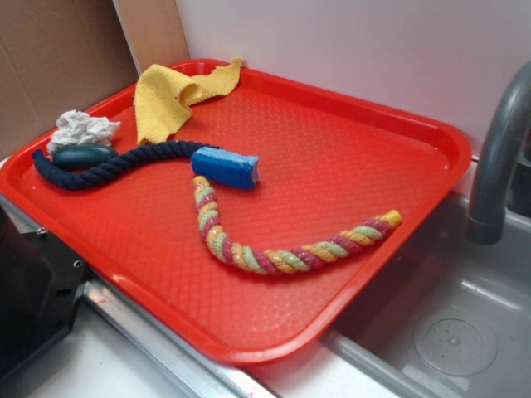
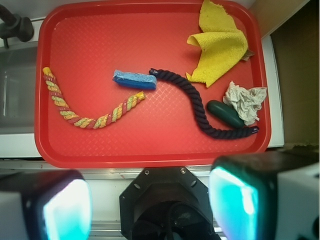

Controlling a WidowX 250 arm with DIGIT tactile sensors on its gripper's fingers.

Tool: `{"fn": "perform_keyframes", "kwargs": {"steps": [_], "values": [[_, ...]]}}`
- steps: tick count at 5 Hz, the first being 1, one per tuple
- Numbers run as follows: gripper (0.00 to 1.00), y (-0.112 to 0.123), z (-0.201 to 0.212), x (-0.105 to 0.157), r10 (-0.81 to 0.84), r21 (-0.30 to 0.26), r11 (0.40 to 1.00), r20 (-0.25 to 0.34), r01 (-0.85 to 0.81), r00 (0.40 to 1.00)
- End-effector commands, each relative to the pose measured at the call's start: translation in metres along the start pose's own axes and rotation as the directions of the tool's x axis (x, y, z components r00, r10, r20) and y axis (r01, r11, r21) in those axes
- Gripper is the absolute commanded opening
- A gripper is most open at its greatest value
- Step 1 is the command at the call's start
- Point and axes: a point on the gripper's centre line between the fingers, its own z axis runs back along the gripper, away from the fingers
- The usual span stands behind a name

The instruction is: Grab the multicolored rope.

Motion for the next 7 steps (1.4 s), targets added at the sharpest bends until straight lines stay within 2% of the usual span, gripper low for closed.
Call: {"fn": "perform_keyframes", "kwargs": {"steps": [1, 2, 3, 6, 7], "values": [[1.0, 0.0, 0.0, 0.0, 0.0, 0.0, 1.0, 0.0, 0.0, 1.0], [1.0, -0.05, -0.056, 0.035, -0.246, -0.027, 0.969, 0.033, 0.247, 0.969], [1.0, -0.109, -0.099, 0.05, -0.473, -0.083, 0.878, 0.012, 0.472, 0.881], [1.0, -0.109, -0.099, 0.05, -0.473, -0.083, 0.878, 0.012, 0.472, 0.881], [1.0, -0.133, -0.133, 0.05, -0.643, -0.009, 0.764, 0.059, 0.645, 0.763]]}}
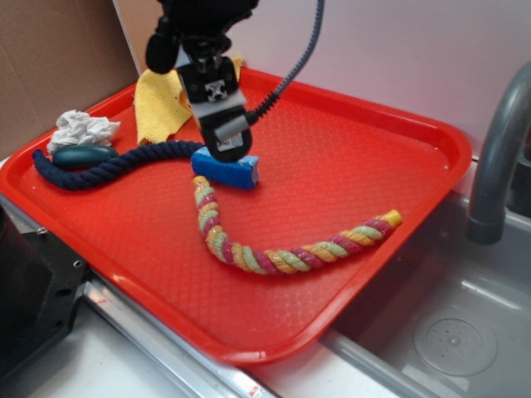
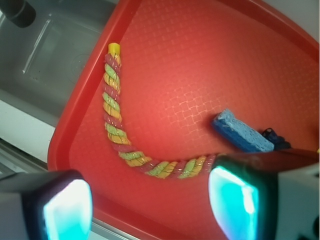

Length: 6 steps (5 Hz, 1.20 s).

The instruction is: Grab the multicolored rope.

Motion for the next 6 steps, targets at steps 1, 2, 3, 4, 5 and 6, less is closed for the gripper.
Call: {"fn": "perform_keyframes", "kwargs": {"steps": [1, 2, 3, 4, 5, 6], "values": [[1.0, -0.035, -0.046, 0.018, -0.31, 0.08, 0.949, 0.079, 0.304, 0.947], [1.0, -0.036, -0.076, 0.019, -0.359, 0.033, 0.933, -0.001, 0.359, 0.933], [1.0, -0.028, -0.089, 0.016, -0.347, 0.001, 0.938, 0.007, 0.347, 0.938], [1.0, -0.029, -0.113, 0.023, -0.38, -0.021, 0.925, -0.058, 0.38, 0.923], [0.73, -0.041, -0.118, 0.023, -0.409, 0.002, 0.912, -0.071, 0.41, 0.91], [0.0, -0.049, -0.117, 0.024, -0.425, 0.009, 0.904, -0.064, 0.426, 0.903]]}}
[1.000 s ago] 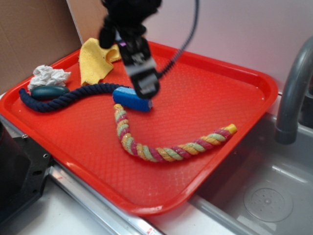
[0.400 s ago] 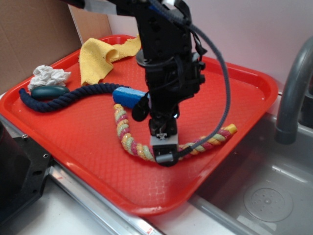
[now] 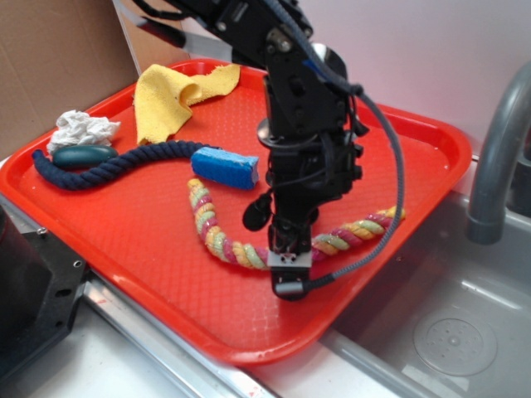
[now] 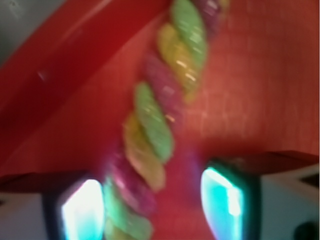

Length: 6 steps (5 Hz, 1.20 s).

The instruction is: Grab the multicolored rope.

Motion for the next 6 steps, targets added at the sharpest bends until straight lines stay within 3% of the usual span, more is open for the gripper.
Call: {"fn": "perform_keyframes", "kwargs": {"steps": [1, 2, 3, 4, 5, 6], "values": [[0.0, -0.02, 0.019, 0.005, -0.01, 0.019, 1.0, 0.051, 0.009, 0.999], [0.0, -0.012, 0.066, -0.013, 0.13, 0.029, 0.991, 0.067, -0.132, 0.989], [0.0, 0.004, 0.116, -0.043, 0.371, 0.026, 0.928, 0.026, -0.372, 0.928], [0.0, 0.023, 0.168, -0.08, 0.59, 0.068, 0.806, -0.014, -0.588, 0.807], [0.0, 0.025, 0.219, -0.087, 0.772, 0.123, 0.629, 0.017, -0.768, 0.635], [0.0, 0.016, 0.25, -0.082, 0.853, 0.156, 0.515, -0.002, -0.843, 0.522]]}}
